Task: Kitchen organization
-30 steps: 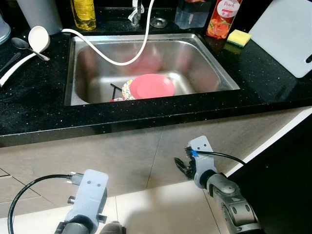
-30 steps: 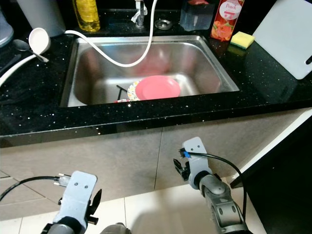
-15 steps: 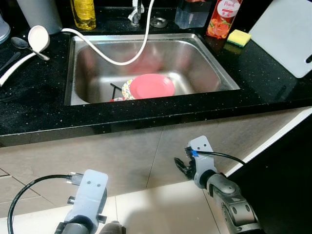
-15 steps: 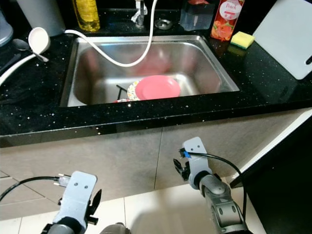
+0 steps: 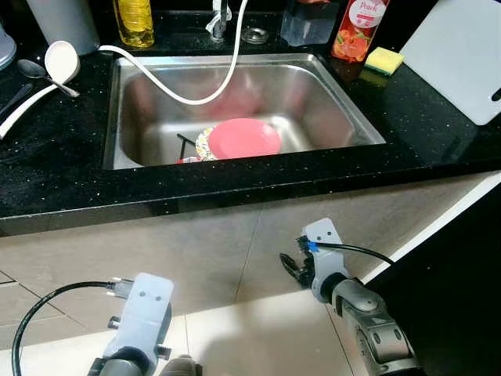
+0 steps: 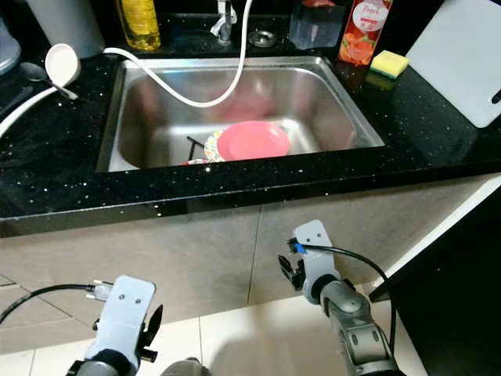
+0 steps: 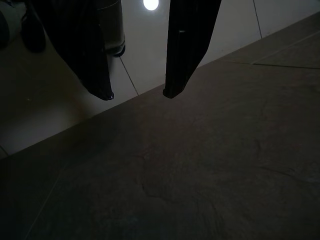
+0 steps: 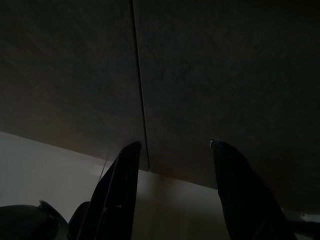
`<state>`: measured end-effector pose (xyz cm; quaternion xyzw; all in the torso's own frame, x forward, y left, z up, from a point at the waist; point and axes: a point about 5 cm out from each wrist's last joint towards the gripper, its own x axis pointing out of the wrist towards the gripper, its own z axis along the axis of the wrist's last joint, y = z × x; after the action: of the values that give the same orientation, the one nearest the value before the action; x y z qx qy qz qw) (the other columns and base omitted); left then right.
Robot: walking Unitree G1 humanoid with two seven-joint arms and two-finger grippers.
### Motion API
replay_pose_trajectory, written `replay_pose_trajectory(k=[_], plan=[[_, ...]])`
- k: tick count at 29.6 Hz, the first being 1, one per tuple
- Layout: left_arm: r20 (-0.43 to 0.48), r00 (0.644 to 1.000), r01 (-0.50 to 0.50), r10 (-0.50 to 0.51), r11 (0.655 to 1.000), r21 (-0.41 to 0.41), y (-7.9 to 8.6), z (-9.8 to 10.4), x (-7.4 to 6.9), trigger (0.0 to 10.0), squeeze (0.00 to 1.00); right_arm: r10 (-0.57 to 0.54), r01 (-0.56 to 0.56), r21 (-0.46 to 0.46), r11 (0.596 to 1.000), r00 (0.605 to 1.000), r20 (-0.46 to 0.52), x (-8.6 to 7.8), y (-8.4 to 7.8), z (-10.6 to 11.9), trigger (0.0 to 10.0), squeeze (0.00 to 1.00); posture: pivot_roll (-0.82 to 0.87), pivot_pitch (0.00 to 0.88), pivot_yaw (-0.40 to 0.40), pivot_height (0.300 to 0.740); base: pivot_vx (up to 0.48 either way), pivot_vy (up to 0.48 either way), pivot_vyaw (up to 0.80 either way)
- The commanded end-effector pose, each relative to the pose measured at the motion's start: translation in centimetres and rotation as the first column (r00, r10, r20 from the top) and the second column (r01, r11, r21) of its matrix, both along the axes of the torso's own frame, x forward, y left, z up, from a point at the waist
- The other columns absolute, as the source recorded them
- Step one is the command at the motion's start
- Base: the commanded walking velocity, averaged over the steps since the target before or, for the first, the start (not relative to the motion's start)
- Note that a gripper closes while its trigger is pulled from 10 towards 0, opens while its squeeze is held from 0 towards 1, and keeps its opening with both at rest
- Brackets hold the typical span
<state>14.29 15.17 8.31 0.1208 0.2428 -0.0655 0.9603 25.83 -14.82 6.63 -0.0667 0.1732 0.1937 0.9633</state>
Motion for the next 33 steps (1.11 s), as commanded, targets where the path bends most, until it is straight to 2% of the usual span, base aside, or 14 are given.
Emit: replay_pose_trajectory(k=[1, 33], plan=[[-0.010, 1.000, 0.001, -0.001, 1.000, 0.015, 0.18, -0.16, -0.28, 10.0, 0.00, 0.008, -0.008, -0.005, 1.000, 1.000, -0.023, -0.32, 0.02, -0.34, 10.0, 0.00, 0.22, 0.079, -0.073, 0.740, 0.000, 0.000, 0.00], [-0.009, 1.000, 0.000, 0.000, 1.000, 0.016, 0.24, -0.20, 0.04, 10.0, 0.00, 0.008, -0.008, -0.006, 1.000, 1.000, -0.024, -0.01, 0.11, -0.38, 10.0, 0.00, 0.22, 0.066, -0.074, 0.740, 0.000, 0.000, 0.00]])
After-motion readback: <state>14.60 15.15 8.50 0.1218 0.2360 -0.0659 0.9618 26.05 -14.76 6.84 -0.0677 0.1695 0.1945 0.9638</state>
